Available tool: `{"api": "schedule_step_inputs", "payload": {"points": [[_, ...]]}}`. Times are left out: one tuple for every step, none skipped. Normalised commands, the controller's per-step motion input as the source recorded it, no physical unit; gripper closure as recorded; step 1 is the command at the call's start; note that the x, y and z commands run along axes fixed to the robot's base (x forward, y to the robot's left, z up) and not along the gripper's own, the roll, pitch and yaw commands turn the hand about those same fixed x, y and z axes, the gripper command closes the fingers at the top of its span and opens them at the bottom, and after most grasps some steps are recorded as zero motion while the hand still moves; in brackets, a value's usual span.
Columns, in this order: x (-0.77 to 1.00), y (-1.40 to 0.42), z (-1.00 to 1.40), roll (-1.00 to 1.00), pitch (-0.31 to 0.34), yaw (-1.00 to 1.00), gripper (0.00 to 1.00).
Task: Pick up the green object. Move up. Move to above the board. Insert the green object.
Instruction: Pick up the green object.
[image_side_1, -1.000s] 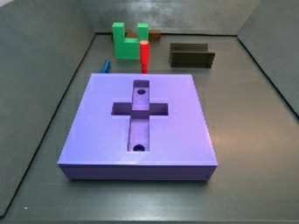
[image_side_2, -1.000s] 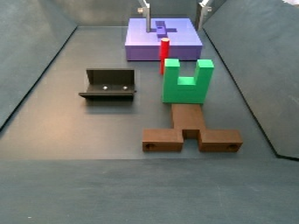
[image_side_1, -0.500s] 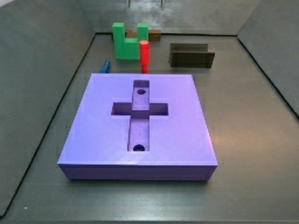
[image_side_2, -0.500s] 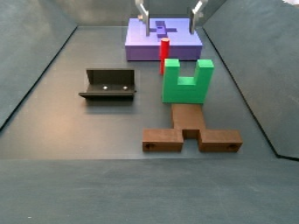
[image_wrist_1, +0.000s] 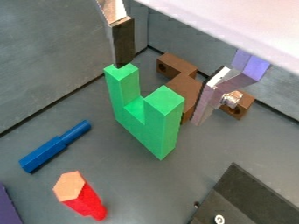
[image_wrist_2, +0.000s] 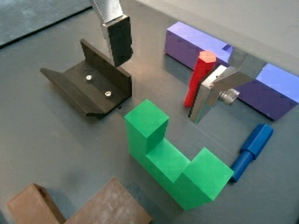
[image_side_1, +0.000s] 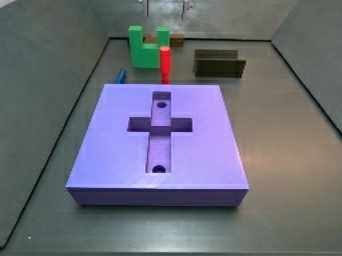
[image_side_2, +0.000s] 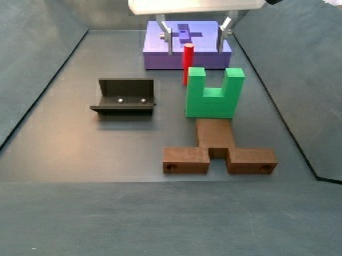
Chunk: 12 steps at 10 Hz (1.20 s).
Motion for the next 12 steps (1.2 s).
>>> {"api": "schedule_step_inputs", "payload": {"points": [[0.0, 0.06, -0.22, 0.07, 0.0, 0.0, 0.0], [0.0, 0.07, -0.24, 0.06, 0.01, 0.0, 0.0], [0.0, 0.13, -0.31, 0.05, 0.0, 0.0, 0.0], [0.01, 0.13, -0.33, 0.06, 0.0, 0.0, 0.0], [0.01, 0.13, -0.35, 0.06, 0.0, 0.0, 0.0], [0.0, 0.15, -0.35, 0.08, 0.0, 0.0, 0.0], [0.03, 0.11, -0.32, 0.08, 0.003, 0.0, 0.0], [0.09, 0.08, -0.29, 0.09, 0.01, 0.0, 0.0], [0.08, 0.09, -0.3, 0.09, 0.004, 0.0, 0.0], [0.1, 0.04, -0.29, 0.08, 0.01, 0.0, 0.0], [0.05, 0.04, -0.27, 0.06, 0.004, 0.0, 0.0], [0.03, 0.01, -0.24, 0.04, 0.003, 0.0, 0.0]]}}
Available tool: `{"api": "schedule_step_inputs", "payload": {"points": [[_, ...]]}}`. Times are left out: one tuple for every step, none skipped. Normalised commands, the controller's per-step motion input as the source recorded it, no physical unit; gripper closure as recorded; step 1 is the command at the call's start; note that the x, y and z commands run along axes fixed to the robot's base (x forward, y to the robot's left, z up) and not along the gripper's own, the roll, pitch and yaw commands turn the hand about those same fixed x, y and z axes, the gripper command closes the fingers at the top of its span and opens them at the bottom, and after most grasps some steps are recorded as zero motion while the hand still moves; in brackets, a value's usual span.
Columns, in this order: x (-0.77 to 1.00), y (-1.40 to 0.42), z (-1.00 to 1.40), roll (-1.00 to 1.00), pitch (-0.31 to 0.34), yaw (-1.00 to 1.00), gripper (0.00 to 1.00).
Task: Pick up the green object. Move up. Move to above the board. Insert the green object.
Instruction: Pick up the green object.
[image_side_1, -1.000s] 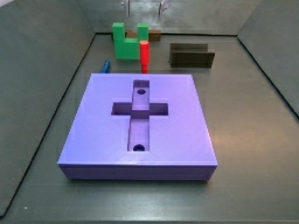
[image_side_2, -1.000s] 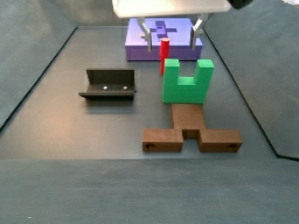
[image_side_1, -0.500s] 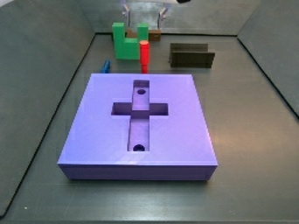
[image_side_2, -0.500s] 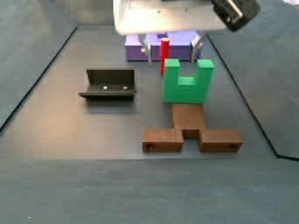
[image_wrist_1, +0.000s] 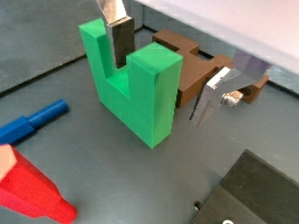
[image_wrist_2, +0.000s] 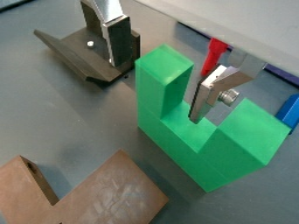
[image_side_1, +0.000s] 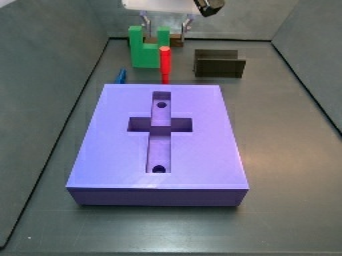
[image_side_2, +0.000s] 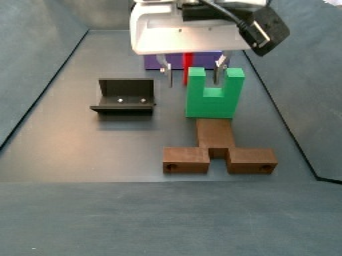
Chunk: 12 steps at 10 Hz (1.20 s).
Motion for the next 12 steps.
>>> {"api": "schedule_step_inputs", "payload": {"points": [[0.0, 0.0, -0.21, 0.04, 0.0, -0.05, 0.0], [0.0, 0.0, -0.18, 0.04, 0.0, -0.07, 0.0], [0.0, 0.0, -0.02, 0.04, 0.0, -0.03, 0.0], [0.0, 0.0, 0.0, 0.0, 0.0, 0.0, 0.0], [0.0, 0.0, 0.0, 0.0, 0.0, 0.0, 1.0], [0.0, 0.0, 0.0, 0.0, 0.0, 0.0, 1.0], [0.0, 0.0, 0.0, 0.0, 0.0, 0.0, 1.0], [0.0, 0.0, 0.0, 0.0, 0.0, 0.0, 1.0], [0.0, 0.0, 0.0, 0.0, 0.0, 0.0, 1.0], [0.0, 0.0, 0.0, 0.0, 0.0, 0.0, 1.0], [0.0, 0.0, 0.0, 0.0, 0.0, 0.0, 1.0], [0.0, 0.0, 0.0, 0.0, 0.0, 0.0, 1.0]]}}
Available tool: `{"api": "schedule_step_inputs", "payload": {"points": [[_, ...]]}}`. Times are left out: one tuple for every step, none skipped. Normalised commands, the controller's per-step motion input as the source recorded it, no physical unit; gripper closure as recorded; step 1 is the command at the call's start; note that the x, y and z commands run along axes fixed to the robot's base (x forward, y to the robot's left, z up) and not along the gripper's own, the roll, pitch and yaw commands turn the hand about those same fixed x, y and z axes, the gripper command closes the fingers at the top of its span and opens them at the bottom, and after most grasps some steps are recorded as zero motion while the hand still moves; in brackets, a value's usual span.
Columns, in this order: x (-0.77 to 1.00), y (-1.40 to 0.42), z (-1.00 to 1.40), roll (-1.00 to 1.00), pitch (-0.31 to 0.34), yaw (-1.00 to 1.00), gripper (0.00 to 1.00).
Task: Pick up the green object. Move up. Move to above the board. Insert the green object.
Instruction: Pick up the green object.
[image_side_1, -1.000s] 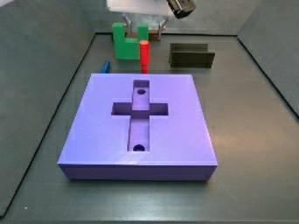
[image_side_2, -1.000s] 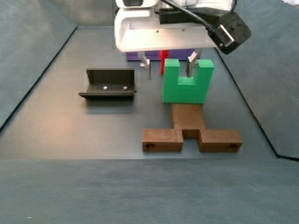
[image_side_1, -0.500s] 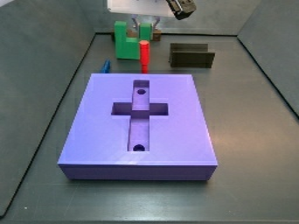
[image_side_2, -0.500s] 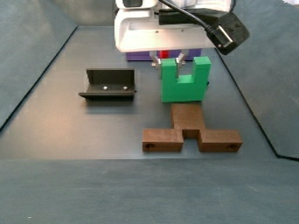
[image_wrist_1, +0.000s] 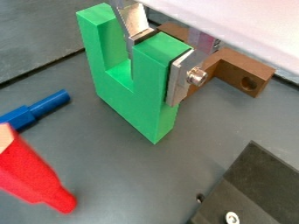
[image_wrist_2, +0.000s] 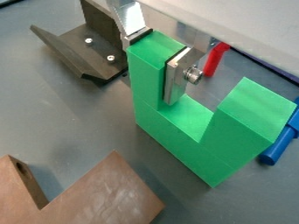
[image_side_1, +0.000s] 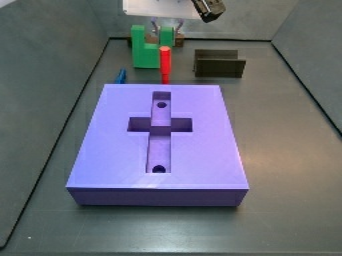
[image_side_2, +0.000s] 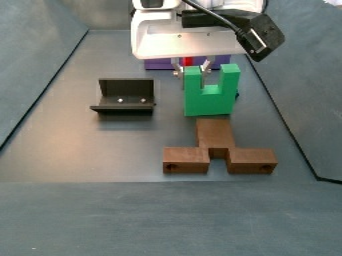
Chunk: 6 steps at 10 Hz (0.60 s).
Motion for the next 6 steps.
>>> {"api": "schedule_step_inputs", "payload": {"points": [[0.0, 0.0, 0.0, 0.0, 0.0, 0.0, 1.0], [0.0, 0.0, 0.0, 0.0, 0.0, 0.0, 1.0], [0.0, 0.0, 0.0, 0.0, 0.0, 0.0, 1.0], [0.0, 0.0, 0.0, 0.0, 0.0, 0.0, 1.0], [0.0, 0.0, 0.0, 0.0, 0.0, 0.0, 1.0], [0.0, 0.0, 0.0, 0.0, 0.0, 0.0, 1.0]]}}
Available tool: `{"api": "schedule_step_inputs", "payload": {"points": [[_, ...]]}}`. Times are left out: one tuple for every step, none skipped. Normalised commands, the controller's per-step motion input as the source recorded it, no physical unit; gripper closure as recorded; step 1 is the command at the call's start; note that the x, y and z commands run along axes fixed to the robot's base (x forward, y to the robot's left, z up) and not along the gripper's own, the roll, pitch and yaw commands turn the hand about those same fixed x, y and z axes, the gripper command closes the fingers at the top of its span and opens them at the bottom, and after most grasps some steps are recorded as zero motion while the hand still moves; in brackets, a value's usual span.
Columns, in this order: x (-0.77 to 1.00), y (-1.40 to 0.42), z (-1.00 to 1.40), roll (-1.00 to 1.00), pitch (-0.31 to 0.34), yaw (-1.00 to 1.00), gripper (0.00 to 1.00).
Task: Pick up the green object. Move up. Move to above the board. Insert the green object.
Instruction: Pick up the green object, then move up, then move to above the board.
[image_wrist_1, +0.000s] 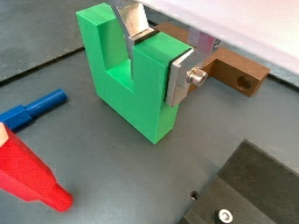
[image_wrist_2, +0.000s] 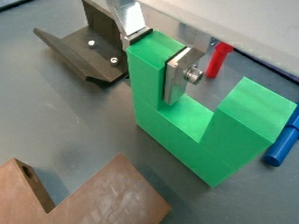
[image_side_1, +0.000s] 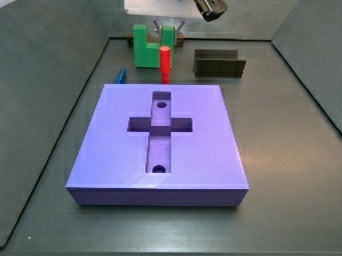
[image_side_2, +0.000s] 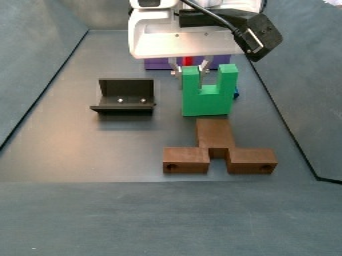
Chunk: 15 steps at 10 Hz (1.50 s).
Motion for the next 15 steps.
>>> {"api": "schedule_step_inputs", "payload": {"points": [[0.0, 0.0, 0.0, 0.0, 0.0, 0.0, 1.0], [0.0, 0.0, 0.0, 0.0, 0.0, 0.0, 1.0], [0.0, 0.0, 0.83, 0.0, 0.0, 0.0, 1.0], [0.0, 0.01, 0.82, 0.0, 0.003, 0.01, 1.0], [-0.03, 0.02, 0.66, 0.01, 0.037, 0.01, 1.0], [-0.02, 0.02, 0.35, 0.02, 0.02, 0.01, 1.0], [0.0, 0.0, 1.4, 0.0, 0.0, 0.0, 1.0], [0.0, 0.0, 1.4, 0.0, 0.016, 0.0, 1.0], [-0.04, 0.0, 1.4, 0.02, 0.026, 0.0, 1.0], [0.01, 0.0, 1.4, 0.02, 0.019, 0.0, 1.0], [0.06, 0.0, 1.4, 0.01, 0.069, 0.01, 1.0], [0.04, 0.0, 0.78, 0.01, 0.089, 0.0, 1.0], [0.03, 0.0, 0.28, 0.02, 0.063, 0.0, 1.0], [0.04, 0.0, 0.17, 0.02, 0.049, 0.0, 1.0], [0.01, -1.4, 0.21, 0.0, 0.085, -0.19, 1.0]]}}
